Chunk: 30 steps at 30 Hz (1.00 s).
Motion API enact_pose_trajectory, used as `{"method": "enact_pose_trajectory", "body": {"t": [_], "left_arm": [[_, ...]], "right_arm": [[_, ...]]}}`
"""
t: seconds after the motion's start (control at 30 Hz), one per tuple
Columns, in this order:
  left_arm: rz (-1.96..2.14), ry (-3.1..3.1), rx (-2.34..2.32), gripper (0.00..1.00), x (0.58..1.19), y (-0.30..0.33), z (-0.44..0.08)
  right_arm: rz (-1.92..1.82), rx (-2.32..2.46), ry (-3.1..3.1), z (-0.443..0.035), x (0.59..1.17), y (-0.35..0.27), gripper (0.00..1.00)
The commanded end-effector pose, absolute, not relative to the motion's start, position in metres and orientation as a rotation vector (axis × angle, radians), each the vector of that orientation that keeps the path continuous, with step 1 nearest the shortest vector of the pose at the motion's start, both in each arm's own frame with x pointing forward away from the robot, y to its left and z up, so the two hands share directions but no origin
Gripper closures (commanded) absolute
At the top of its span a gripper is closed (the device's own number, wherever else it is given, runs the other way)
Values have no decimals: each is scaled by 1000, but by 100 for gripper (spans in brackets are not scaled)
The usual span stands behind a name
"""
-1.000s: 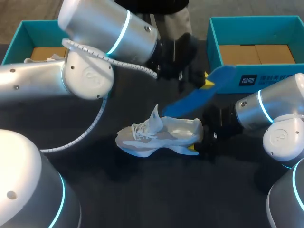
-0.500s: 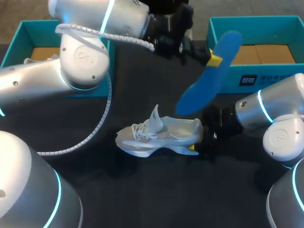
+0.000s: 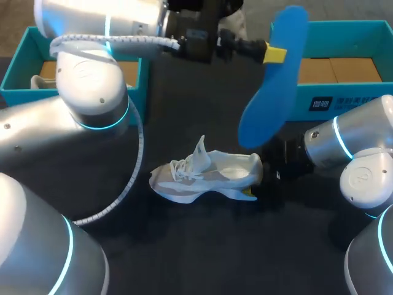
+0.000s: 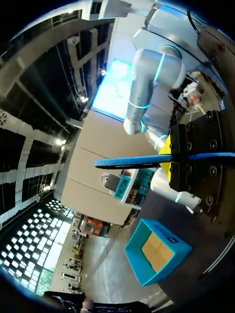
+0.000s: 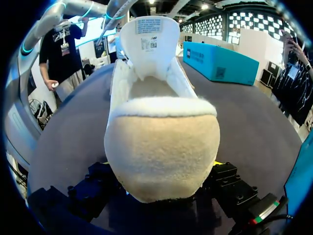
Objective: Take the shoe out of the shoebox, open the shoe tongue, remove and reinsert the insole, then place the shoe into the shoebox
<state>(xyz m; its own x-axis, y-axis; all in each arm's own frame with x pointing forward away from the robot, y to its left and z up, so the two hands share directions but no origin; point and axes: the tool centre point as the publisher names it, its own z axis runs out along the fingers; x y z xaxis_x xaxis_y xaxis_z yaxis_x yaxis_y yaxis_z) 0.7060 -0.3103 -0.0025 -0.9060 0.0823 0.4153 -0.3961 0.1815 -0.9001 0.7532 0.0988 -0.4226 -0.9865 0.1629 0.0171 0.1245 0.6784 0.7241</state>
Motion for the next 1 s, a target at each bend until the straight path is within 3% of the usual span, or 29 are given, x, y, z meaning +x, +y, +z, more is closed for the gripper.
{"method": "enact_pose_trajectory", "body": {"t": [0.03,1.0], "left_arm": [[1793,-2007,338,100,697,-295,4],[1840,-1607,475,100,627,-248,41]], "right_arm": [[1206,246,2837,-425,755,101,100],[1206,246,2837,-425,755,101,100]]}}
